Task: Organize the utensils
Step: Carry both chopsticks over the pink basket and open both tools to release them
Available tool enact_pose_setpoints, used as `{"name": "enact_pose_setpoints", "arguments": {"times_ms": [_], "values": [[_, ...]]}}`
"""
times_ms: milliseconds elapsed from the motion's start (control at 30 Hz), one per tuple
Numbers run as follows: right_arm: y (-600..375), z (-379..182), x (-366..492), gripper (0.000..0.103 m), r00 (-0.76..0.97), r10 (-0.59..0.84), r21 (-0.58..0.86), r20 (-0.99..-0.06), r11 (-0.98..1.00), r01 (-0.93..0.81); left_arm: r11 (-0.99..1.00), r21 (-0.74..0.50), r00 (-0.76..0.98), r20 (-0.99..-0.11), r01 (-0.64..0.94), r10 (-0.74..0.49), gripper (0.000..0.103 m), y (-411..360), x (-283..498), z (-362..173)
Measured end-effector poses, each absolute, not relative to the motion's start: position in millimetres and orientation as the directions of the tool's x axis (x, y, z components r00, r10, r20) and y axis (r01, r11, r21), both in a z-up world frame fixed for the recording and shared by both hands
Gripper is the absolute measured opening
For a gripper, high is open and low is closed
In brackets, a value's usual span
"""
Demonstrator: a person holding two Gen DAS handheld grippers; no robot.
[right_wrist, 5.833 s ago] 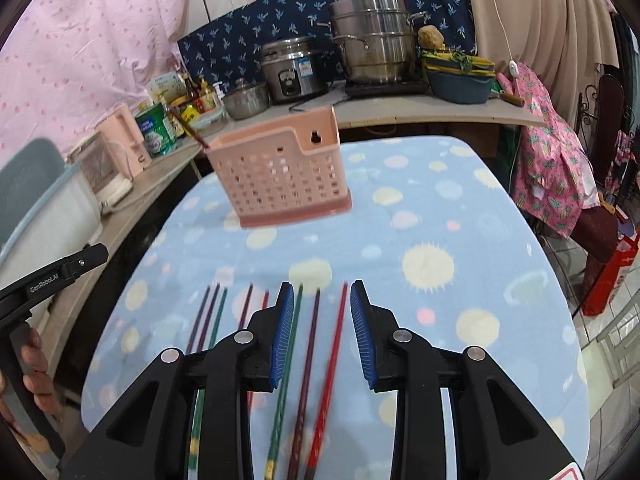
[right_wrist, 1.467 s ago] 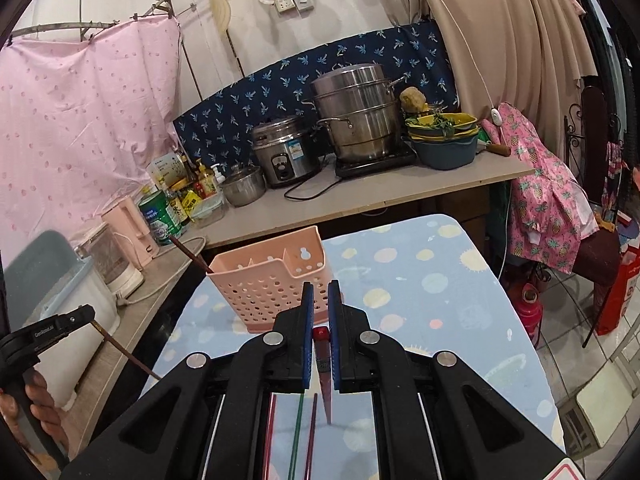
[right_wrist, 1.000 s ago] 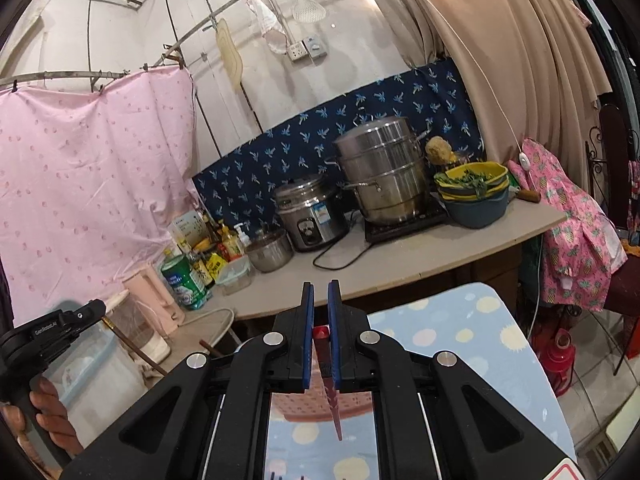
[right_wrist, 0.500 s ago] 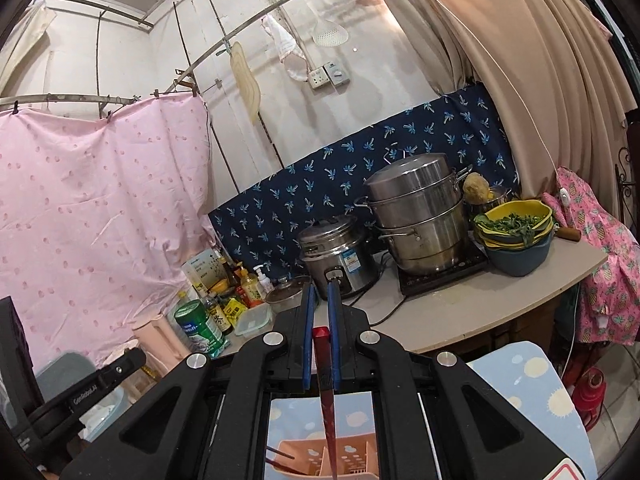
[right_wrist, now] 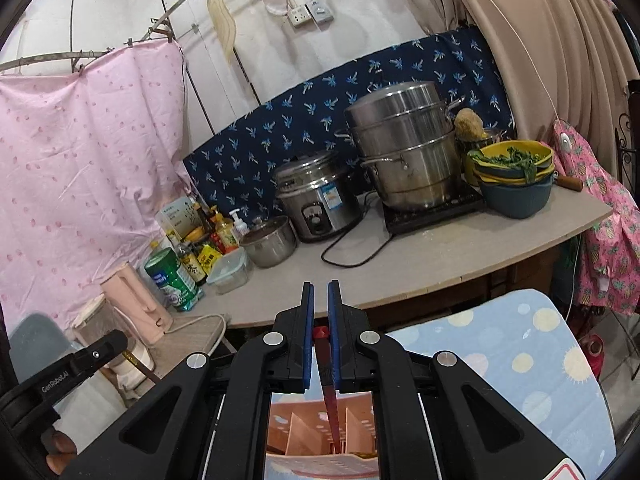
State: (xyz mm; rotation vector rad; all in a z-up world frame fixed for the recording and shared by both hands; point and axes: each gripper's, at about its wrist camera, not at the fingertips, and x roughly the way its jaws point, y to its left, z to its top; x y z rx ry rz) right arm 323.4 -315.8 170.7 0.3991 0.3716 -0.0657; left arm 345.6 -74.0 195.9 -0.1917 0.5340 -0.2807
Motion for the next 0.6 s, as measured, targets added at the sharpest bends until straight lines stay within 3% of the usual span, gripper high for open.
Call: {"name": "enact_pose_setpoints", "arguments": {"times_ms": [100, 167, 233, 300, 600], "values": [[-315, 163, 324, 0.008, 0.923, 0.003, 0.355, -0.385, 0.923, 0.145, 0.945, -0.258, 0.815, -0.491, 0.202, -0.308, 0.008, -73, 349, 190], [-314, 162, 320, 0.014, 0.924, -0.003, 0.354, -0.383, 0.923, 0.15, 0.947, -0.253, 0.814, -0.496, 0.197, -0.301, 0.01, -74, 349, 188], [-316, 162, 316, 0.019, 0.925, -0.003, 0.36, -0.381, 0.921, 0.151, 0.948, -0.253, 0.812, -0.501, 0.194, -0.3, 0.027, -73, 348, 188], [-317, 163, 310, 0.025, 0.927, -0.007, 0.364, -0.375, 0.919, 0.154, 0.949, -0.251, 0.82, -0.492, 0.189, -0.293, 0.033, -71, 344, 190], [-309, 168, 277, 0.029, 0.927, -0.005, 0.338, -0.376, 0.93, 0.143, 0.951, -0.236, 0.821, -0.489, 0.199, -0.294, 0.034, -66, 323, 195]]}}
